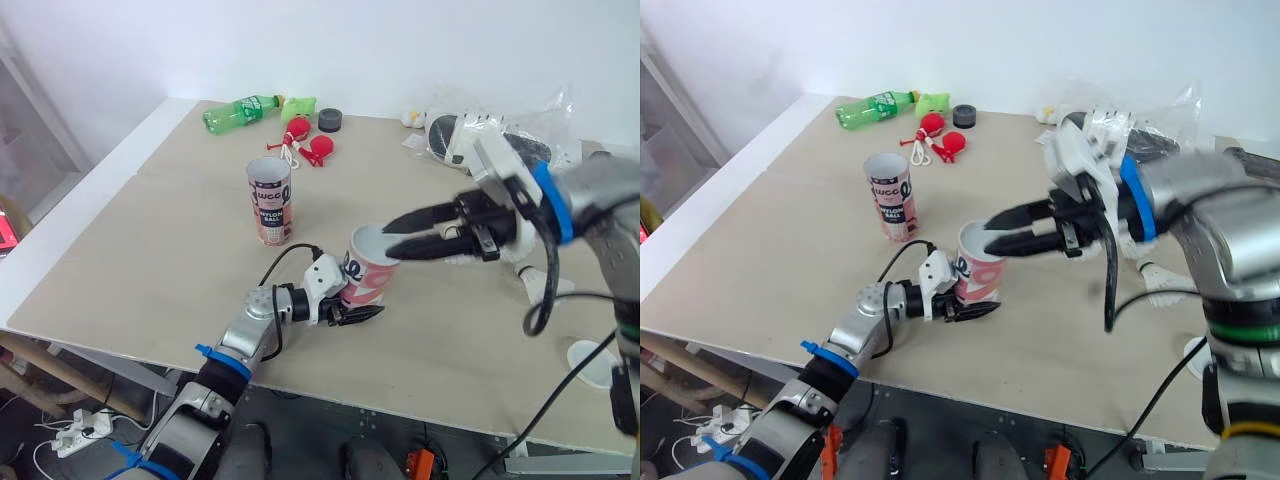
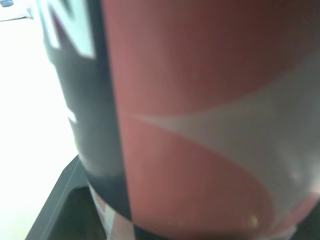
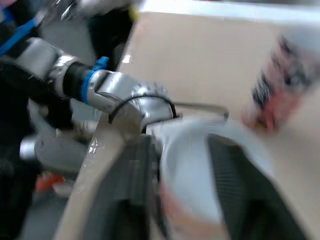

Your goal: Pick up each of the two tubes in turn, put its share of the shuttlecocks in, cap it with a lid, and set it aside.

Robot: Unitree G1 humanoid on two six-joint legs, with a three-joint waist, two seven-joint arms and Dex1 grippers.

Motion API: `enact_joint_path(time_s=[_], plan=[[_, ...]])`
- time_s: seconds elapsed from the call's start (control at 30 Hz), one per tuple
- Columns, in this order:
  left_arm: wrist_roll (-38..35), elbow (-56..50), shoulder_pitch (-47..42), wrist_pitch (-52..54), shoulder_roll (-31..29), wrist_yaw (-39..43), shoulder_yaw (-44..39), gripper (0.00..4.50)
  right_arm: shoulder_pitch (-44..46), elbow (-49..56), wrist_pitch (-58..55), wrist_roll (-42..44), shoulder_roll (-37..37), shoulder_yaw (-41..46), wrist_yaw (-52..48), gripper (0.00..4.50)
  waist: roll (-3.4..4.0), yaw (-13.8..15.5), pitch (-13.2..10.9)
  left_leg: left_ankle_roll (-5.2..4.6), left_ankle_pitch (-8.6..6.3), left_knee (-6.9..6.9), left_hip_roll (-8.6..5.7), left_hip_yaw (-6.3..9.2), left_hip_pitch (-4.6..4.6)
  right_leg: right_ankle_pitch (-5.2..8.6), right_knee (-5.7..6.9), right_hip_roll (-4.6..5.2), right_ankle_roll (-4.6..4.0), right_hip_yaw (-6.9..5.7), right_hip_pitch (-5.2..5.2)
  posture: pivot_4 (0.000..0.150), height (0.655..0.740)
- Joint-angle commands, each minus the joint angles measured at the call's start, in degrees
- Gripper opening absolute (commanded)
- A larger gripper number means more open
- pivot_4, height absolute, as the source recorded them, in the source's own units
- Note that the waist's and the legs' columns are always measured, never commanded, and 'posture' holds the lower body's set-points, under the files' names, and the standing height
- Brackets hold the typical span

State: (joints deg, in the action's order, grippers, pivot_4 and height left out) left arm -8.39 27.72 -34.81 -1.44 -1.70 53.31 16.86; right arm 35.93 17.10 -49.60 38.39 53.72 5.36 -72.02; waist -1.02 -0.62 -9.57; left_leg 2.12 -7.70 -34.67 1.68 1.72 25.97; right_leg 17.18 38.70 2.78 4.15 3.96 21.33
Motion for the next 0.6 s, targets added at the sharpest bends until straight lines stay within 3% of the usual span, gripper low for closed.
enact_joint_path(time_s=[0.03, 0.1, 0.17, 0.23, 0.3, 0.6], plan=[[-1.0, 2.5, -3.5, -1.3, 1.9, 0.8, -1.2, 3.02, -7.2, 7.2, -2.3, 3.1, -2.3, 11.9, 10.2, 3.8, 0.14, -0.4, -0.1, 0.0, 0.0, -0.02, 0.0, -0.01, 0.0, 0.0, 0.0, 0.0, 0.01, 0.02, 0.0, 0.15, 0.74], [-1.3, 3.9, -4.8, -1.3, 2.5, 1.3, -1.6, 3.02, -13.6, 10.9, -1.9, 2.2, -4.5, 15.3, 15.7, 4.29, 0.09, -0.5, -0.1, 0.0, 0.0, -0.02, 0.0, 0.02, 0.01, 0.02, 0.0, -0.05, 0.05, 0.03, 0.02, 0.15, 0.74], [-1.5, 4.5, -5.2, -1.3, 2.7, 1.9, -1.9, 3.02, -17.9, 14.0, -2.0, 3.2, -6.2, 17.2, 18.8, 4.29, 0.1, -0.7, -0.1, 0.0, 0.0, 0.02, 0.01, 0.06, 0.02, 0.04, 0.0, -0.07, 0.05, 0.0, 0.02, 0.15, 0.74], [-1.2, 5.1, -5.2, -1.3, 2.9, 2.1, -1.9, 3.88, -24.9, 19.0, -1.4, 4.4, -11.3, 19.8, 24.3, 4.5, 0.14, -0.7, -0.1, 0.0, 0.0, 0.05, 0.0, 0.04, 0.02, 0.04, 0.01, -0.07, 0.05, 0.04, 0.05, 0.15, 0.74], [-1.1, 5.1, -4.9, -1.1, 2.8, 2.6, -1.8, 4.43, -29.2, 22.0, -0.9, 4.4, -14.1, 20.7, 27.9, 4.5, 0.16, -0.7, -0.1, -0.01, 0.01, 0.07, 0.01, 0.12, 0.02, 0.08, 0.01, -0.11, 0.06, -0.01, 0.02, 0.15, 0.74], [-1.4, 1.5, -2.7, 1.1, 0.9, 4.4, -1.6, 4.43, -37.5, 25.3, 3.0, 2.0, -18.8, 14.4, 35.6, 4.5, 0.15, -0.8, -0.2, -0.03, 0.09, 0.0, 0.02, 0.1, -0.02, 0.17, 0.0, -0.12, 0.37, 0.05, 0.0, 0.15, 0.74]])
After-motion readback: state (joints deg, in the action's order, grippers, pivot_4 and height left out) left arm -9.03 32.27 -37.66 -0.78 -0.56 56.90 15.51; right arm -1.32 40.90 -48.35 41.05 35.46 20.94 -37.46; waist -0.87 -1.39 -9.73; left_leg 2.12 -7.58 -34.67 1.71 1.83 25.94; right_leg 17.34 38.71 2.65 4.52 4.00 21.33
